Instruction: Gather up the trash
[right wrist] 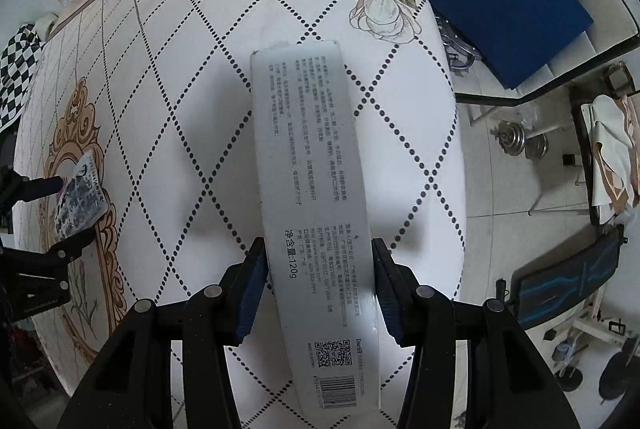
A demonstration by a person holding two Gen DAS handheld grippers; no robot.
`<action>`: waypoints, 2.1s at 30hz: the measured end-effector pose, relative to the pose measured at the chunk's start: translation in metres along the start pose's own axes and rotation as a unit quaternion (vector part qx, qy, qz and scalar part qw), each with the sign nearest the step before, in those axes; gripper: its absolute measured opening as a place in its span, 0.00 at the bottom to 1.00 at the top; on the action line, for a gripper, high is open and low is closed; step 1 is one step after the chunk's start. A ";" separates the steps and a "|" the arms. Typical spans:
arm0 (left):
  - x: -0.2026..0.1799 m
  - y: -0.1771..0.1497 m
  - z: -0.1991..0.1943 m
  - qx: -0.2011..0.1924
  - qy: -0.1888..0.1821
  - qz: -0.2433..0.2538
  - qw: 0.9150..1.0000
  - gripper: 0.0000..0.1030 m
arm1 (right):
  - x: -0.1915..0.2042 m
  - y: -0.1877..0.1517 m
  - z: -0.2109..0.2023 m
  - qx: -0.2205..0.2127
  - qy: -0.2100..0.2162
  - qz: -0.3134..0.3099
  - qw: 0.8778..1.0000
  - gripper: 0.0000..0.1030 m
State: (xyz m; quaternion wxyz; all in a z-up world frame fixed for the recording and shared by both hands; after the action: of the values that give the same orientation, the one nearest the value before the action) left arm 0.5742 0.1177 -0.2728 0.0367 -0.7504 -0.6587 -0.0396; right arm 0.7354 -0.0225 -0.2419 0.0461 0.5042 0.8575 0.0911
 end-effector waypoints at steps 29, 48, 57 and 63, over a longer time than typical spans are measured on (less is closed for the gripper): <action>0.012 -0.038 -0.020 -0.037 -0.046 -0.161 0.985 0.43 | 0.012 -0.014 0.003 -0.019 -0.011 -0.003 1.000 0.47; 0.047 -0.052 -0.008 -0.035 -0.074 -0.204 0.976 0.50 | 0.013 -0.049 -0.007 -0.019 0.030 0.026 0.999 0.47; 0.036 -0.101 -0.013 -0.054 -0.095 -0.244 0.964 0.40 | 0.029 -0.061 -0.022 -0.029 0.051 0.014 0.998 0.47; 0.043 -0.126 -0.033 -0.085 -0.091 -0.279 0.952 0.40 | 0.039 -0.066 -0.034 -0.039 0.056 0.011 0.998 0.47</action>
State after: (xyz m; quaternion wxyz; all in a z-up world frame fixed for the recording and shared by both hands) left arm 0.4544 0.1732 -0.2353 -0.0995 -0.5378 -0.8364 -0.0358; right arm 0.6544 -0.0238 -0.2218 0.0170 0.5059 0.8487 0.1534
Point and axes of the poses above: each gripper's, at about its wrist camera, not at the fingertips, and z roughly the way its jaws point, x to its left, y to its top, the point moved 5 cm from there along z, roughly the way its jaws point, and after that the axes turned 1 degree about -x, right-handed, at the moved point
